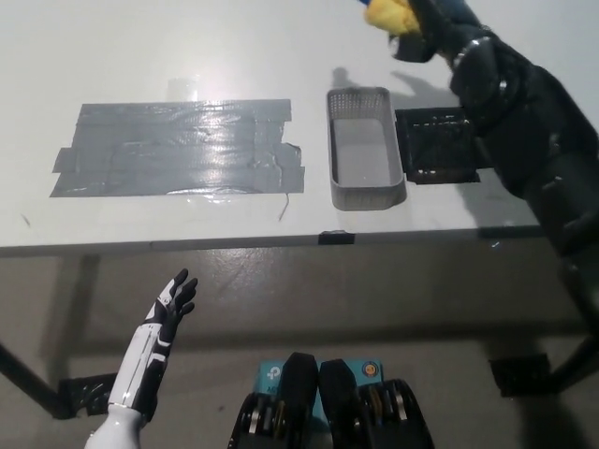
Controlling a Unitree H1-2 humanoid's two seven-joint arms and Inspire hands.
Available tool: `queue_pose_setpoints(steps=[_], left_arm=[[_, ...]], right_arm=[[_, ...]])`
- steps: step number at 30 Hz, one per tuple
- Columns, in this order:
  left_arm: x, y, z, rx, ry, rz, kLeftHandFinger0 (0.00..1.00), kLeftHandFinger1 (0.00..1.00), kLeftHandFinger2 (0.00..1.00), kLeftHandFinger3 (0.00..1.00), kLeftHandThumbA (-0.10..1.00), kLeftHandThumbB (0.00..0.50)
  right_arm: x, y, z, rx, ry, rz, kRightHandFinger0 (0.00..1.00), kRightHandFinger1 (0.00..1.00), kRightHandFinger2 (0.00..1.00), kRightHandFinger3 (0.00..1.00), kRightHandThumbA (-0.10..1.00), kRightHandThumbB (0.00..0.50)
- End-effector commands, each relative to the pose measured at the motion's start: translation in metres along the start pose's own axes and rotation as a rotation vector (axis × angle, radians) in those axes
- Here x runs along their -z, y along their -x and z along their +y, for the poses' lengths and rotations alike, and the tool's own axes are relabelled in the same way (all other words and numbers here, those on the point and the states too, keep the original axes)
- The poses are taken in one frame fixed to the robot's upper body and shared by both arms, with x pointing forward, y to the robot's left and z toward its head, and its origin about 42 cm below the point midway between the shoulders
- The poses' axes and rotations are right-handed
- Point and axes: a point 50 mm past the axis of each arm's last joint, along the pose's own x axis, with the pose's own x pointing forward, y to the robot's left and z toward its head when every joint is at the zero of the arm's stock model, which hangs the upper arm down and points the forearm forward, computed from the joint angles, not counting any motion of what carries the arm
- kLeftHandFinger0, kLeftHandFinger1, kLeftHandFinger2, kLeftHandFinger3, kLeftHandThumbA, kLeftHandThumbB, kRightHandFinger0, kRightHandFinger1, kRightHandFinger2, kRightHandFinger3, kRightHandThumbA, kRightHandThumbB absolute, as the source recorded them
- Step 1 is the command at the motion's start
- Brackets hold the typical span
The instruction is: The robot picks the hammer placed on top of the gray container with right hand and places it on the grey area of the desk
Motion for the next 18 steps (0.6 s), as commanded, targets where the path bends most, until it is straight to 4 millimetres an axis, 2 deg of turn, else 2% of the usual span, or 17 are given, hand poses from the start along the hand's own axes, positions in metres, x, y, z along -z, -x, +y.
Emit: queue_pose_setpoints(steps=[1, 3, 4, 5, 10, 13, 14, 17, 18], left_arm=[[-0.010, -0.002, -0.002, 0.015, -0.012, -0.045, 1.00, 1.00, 1.00, 1.00, 1.00, 0.246], [-0.009, 0.001, -0.006, 0.015, -0.009, -0.040, 1.00, 1.00, 1.00, 1.00, 1.00, 0.254], [-0.008, 0.005, -0.008, 0.014, -0.006, -0.035, 1.00, 1.00, 1.00, 1.00, 1.00, 0.251], [-0.007, 0.009, -0.008, 0.011, -0.010, -0.029, 1.00, 1.00, 1.00, 1.00, 1.00, 0.259], [-0.004, 0.022, -0.011, 0.000, -0.031, -0.022, 1.00, 1.00, 1.00, 1.00, 1.00, 0.275], [-0.005, 0.021, -0.013, 0.010, -0.016, -0.016, 1.00, 1.00, 1.00, 1.00, 1.00, 0.305], [-0.006, 0.020, -0.014, 0.013, -0.019, -0.020, 1.00, 1.00, 1.00, 1.00, 1.00, 0.306], [-0.006, 0.020, -0.016, 0.021, -0.026, -0.022, 1.00, 1.00, 1.00, 1.00, 1.00, 0.314], [-0.007, 0.018, -0.016, 0.024, -0.022, -0.023, 1.00, 1.00, 1.00, 1.00, 1.00, 0.304]], right_arm=[[-0.088, -0.017, -0.029, 0.082, -0.002, -0.181, 0.03, 0.47, 0.78, 0.83, -0.10, 0.136], [-0.103, -0.018, -0.015, 0.052, -0.017, -0.197, 0.00, 0.34, 0.71, 0.70, -0.10, 0.153], [-0.115, -0.017, 0.003, 0.036, -0.032, -0.231, 0.00, 0.31, 0.70, 0.69, -0.10, 0.166], [-0.124, -0.016, 0.016, 0.019, -0.048, -0.250, 0.00, 0.30, 0.72, 0.72, -0.10, 0.186], [-0.175, -0.005, 0.083, -0.074, 0.007, -0.284, 0.00, 0.40, 0.82, 0.81, -0.10, 0.202], [-0.188, -0.001, 0.097, -0.100, 0.036, -0.292, 0.00, 0.39, 0.80, 0.77, -0.10, 0.206], [-0.192, 0.000, 0.101, -0.113, 0.053, -0.282, 0.00, 0.41, 0.82, 0.79, -0.10, 0.196], [-0.196, 0.003, 0.111, -0.124, 0.052, -0.268, 0.00, 0.40, 0.81, 0.76, -0.10, 0.198], [-0.197, 0.004, 0.117, -0.134, 0.058, -0.269, 0.01, 0.45, 0.87, 0.82, -0.10, 0.198]])
